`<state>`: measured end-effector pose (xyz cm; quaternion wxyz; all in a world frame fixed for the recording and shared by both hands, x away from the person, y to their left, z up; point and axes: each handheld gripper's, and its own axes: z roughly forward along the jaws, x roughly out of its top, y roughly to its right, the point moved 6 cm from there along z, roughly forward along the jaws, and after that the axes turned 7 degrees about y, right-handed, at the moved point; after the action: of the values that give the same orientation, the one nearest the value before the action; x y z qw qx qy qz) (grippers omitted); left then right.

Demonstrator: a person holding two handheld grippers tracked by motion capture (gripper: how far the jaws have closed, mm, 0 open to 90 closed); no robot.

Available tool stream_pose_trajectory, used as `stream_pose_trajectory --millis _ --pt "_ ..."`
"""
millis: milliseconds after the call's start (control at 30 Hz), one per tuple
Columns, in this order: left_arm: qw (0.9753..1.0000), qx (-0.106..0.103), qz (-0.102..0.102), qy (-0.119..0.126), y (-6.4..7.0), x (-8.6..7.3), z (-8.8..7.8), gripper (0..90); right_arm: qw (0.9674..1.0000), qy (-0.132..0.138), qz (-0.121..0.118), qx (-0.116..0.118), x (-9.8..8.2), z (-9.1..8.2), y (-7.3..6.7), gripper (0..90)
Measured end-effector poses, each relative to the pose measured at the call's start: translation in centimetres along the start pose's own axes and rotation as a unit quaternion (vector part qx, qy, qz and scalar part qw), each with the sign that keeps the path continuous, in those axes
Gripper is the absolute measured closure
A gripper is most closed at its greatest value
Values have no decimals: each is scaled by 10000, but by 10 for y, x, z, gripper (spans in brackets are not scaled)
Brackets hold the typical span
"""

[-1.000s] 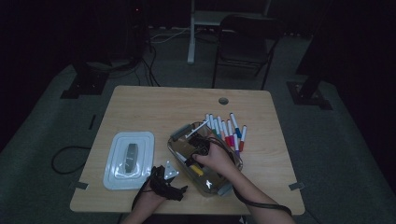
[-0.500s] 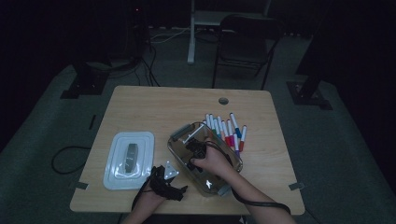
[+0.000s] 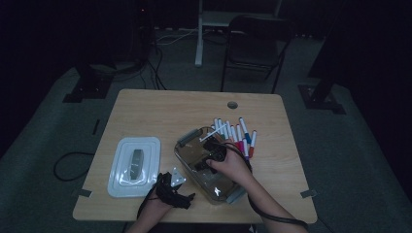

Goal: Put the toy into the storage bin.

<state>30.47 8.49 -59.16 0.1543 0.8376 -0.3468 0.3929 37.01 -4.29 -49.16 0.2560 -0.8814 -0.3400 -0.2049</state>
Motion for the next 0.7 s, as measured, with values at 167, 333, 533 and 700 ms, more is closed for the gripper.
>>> stream_pose_trajectory --millis 167,333,533,700 --pt "10000 1 -1 1 0 0 0 4 9994 324 -75 -123 -2 -6 1 404" --pt "10000 2 1 2 0 0 0 4 9976 630 -189 -233 -2 -16 2 405" --pt "10000 1 2 -2 0 0 0 4 9840 1659 -215 -612 1 -43 0 284" --pt "10000 -2 2 -2 0 0 0 4 9723 2212 -336 -678 -3 -73 5 249"
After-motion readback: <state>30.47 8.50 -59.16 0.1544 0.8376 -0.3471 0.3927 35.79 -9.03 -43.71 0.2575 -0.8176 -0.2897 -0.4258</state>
